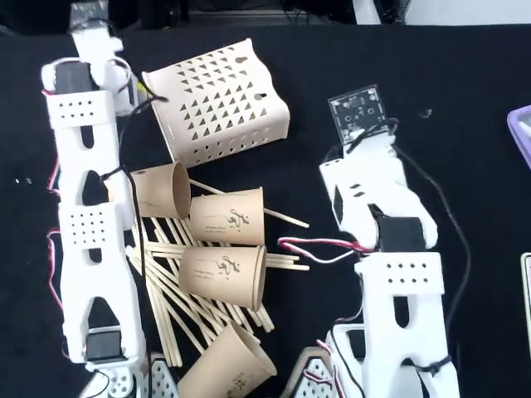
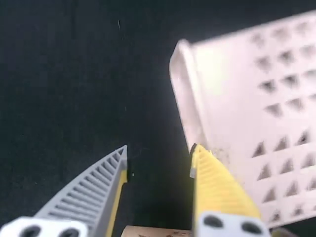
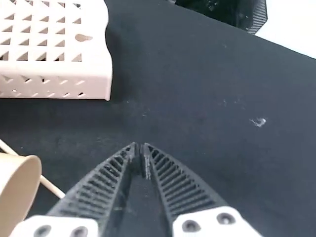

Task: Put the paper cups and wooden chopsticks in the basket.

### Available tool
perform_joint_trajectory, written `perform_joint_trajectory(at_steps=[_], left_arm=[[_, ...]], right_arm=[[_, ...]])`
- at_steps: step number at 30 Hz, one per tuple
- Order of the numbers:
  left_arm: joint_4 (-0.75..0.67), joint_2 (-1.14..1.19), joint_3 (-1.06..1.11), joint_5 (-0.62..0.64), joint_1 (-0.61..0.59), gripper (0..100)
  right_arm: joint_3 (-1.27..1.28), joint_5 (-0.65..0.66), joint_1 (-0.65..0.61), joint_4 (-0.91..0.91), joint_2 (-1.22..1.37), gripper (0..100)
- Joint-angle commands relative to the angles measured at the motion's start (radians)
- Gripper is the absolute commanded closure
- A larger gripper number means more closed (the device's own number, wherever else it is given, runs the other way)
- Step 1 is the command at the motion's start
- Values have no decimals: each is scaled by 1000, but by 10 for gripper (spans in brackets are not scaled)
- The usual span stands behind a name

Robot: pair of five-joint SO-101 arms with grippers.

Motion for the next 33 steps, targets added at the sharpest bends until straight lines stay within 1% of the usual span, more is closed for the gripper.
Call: perform_joint_trajectory(at_steps=[1, 3, 6, 9, 16, 22, 30, 33], left_arm=[[-6, -121, -42, 100, 24, 782], [-6, -104, -41, 130, 54, 782], [-25, -37, -25, 140, 94, 782], [-66, 44, -25, 143, 88, 783], [-84, 138, -25, 138, -7, 786], [-84, 204, -27, 135, -61, 787], [-86, 244, -27, 135, -145, 787], [-84, 244, -27, 135, -176, 787]], right_arm=[[-7, 6, -29, -20, 2, 979], [-7, 5, -31, -20, 4, 979], [-7, -21, -29, -20, 1, 979], [-7, -54, -29, -18, -1, 979], [-7, -61, -29, -20, -1, 979], [-8, -63, -31, -25, -1, 979], [-10, -63, -32, -25, -1, 979], [-15, -63, -52, -20, -1, 979]])
